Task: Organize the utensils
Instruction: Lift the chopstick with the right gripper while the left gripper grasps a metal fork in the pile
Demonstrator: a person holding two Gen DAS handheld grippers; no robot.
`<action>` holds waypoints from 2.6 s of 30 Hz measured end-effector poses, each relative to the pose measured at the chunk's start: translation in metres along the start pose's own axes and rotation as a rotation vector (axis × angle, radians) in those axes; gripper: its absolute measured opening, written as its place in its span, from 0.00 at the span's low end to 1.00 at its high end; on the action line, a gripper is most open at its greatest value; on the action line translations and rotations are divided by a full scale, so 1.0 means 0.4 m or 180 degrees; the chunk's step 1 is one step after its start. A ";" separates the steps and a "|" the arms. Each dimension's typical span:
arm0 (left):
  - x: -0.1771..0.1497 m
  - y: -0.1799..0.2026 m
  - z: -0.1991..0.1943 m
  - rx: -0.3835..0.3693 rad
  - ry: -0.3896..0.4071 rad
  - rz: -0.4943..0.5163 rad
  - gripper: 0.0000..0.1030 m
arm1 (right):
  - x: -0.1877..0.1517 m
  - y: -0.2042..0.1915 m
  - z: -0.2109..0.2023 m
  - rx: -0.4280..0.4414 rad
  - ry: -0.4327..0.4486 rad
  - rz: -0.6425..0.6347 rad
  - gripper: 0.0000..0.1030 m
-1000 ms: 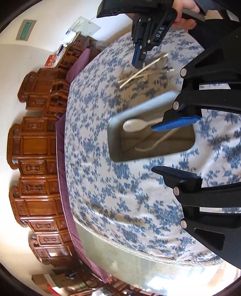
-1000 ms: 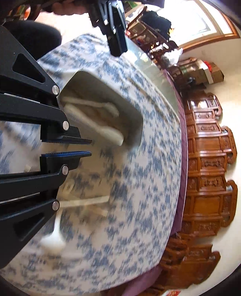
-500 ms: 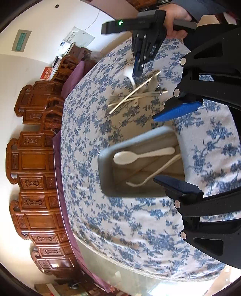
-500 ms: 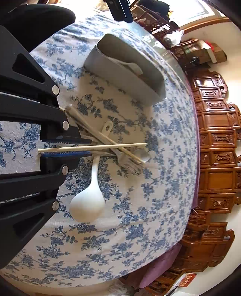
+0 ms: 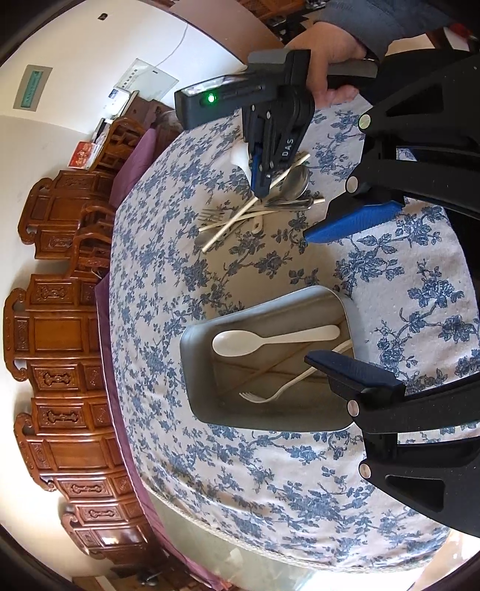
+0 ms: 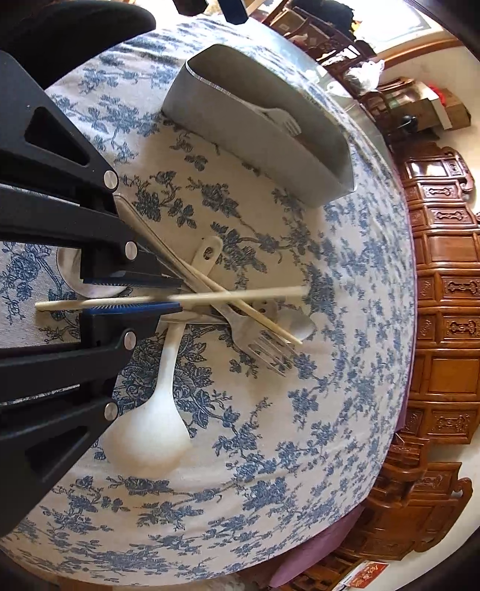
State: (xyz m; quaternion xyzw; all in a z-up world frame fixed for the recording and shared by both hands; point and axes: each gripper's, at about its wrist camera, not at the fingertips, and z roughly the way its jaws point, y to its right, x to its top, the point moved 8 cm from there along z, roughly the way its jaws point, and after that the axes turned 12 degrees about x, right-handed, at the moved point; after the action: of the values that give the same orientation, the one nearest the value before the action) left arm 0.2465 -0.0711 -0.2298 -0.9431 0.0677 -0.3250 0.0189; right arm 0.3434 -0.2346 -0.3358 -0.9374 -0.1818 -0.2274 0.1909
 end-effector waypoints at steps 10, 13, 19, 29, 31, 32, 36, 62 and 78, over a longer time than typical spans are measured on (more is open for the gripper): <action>0.002 0.030 0.008 -0.0025 -0.0027 0.0033 0.56 | 0.004 0.015 -0.054 0.0054 0.0139 -0.0018 0.06; 0.007 0.052 0.011 -0.0044 -0.0028 0.0078 0.56 | -0.002 0.028 -0.098 0.0085 0.0246 0.0017 0.06; 0.013 0.099 0.036 -0.0107 -0.0058 0.0158 0.56 | -0.069 0.074 -0.181 0.0014 0.0366 0.0091 0.06; 0.023 0.186 0.123 -0.0172 -0.0217 0.0242 0.54 | -0.113 0.162 -0.216 -0.0114 0.0413 0.0278 0.06; 0.028 0.205 0.146 -0.0194 -0.0266 0.0251 0.50 | -0.117 0.170 -0.218 -0.0099 0.0414 0.0304 0.06; 0.032 0.214 0.157 -0.0213 -0.0288 0.0253 0.50 | -0.121 0.172 -0.218 -0.0090 0.0415 0.0320 0.06; 0.040 0.252 0.213 -0.0272 -0.0424 0.0267 0.38 | -0.123 0.179 -0.212 -0.0058 0.0399 0.0366 0.06; 0.081 0.370 0.301 -0.0310 -0.0561 0.0487 0.08 | -0.119 0.202 -0.218 0.0019 0.0432 0.0486 0.06; 0.156 0.395 0.368 -0.0160 -0.0484 0.0617 0.08 | -0.121 0.205 -0.217 0.0030 0.0427 0.0517 0.06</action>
State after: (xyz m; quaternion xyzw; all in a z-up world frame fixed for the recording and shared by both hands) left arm 0.3677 -0.2376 -0.3202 -0.9542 0.1651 -0.2475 0.0317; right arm 0.3072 -0.3558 -0.3108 -0.9308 -0.0931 -0.2726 0.2249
